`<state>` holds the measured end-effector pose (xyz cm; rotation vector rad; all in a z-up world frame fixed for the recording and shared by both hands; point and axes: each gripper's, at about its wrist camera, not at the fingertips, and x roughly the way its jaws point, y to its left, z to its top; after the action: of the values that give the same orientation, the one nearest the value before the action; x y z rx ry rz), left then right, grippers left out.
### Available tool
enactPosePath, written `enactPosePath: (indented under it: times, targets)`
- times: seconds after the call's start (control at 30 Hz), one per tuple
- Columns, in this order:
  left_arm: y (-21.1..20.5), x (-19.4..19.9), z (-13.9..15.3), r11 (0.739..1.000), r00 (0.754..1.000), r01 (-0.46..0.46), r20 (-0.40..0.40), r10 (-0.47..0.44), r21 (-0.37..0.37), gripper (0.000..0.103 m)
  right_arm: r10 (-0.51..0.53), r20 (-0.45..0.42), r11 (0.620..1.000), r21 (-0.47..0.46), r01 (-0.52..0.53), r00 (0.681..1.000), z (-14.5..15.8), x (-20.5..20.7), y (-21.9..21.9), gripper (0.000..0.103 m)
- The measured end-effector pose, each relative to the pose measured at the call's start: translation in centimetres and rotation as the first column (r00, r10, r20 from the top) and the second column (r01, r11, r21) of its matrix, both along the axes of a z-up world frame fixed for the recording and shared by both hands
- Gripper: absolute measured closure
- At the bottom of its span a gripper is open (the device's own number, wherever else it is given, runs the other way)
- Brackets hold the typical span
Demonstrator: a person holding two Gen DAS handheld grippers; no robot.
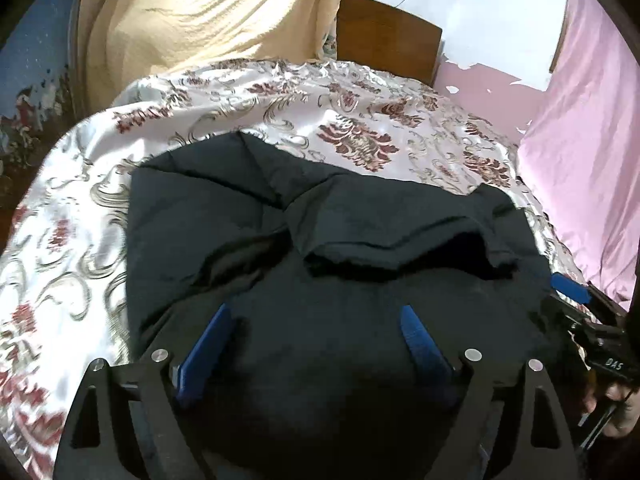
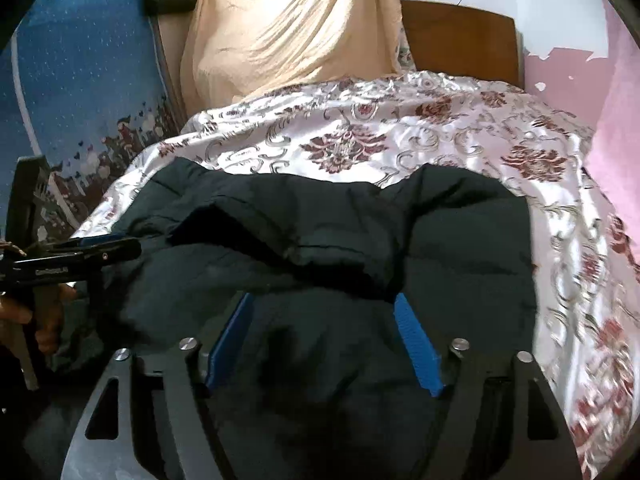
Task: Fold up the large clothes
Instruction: 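Open both tools and lift them off the folded black jacket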
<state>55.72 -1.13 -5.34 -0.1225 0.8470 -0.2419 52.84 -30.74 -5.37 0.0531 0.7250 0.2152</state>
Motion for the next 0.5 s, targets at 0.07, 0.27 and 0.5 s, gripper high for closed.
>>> enactPosePath:
  times: [0.07, 0.27, 0.5]
  targets:
    - [0.1, -1.6, 1.0, 1.000, 1.000, 0.004, 0.013, -0.004, 0.009, 0.015, -0.003, 0.008, 1.000, 0.008, 0.003, 1.000, 0.8, -1.4, -0.3, 0.028]
    - [-0.1, -6.4, 4.5, 0.999, 0.997, -0.006, 0.071, 0.003, 0.035, 0.003, -0.013, 0.041, 0.999, 0.031, 0.012, 0.999, 3.9, -6.2, -1.1, 0.015]
    - [-0.2, -12.0, 8.2, 0.998, 0.989, -0.017, 0.144, 0.007, 0.069, 0.000, -0.015, 0.100, 0.999, 0.034, 0.011, 0.995, 7.1, -12.6, -1.6, 0.007]
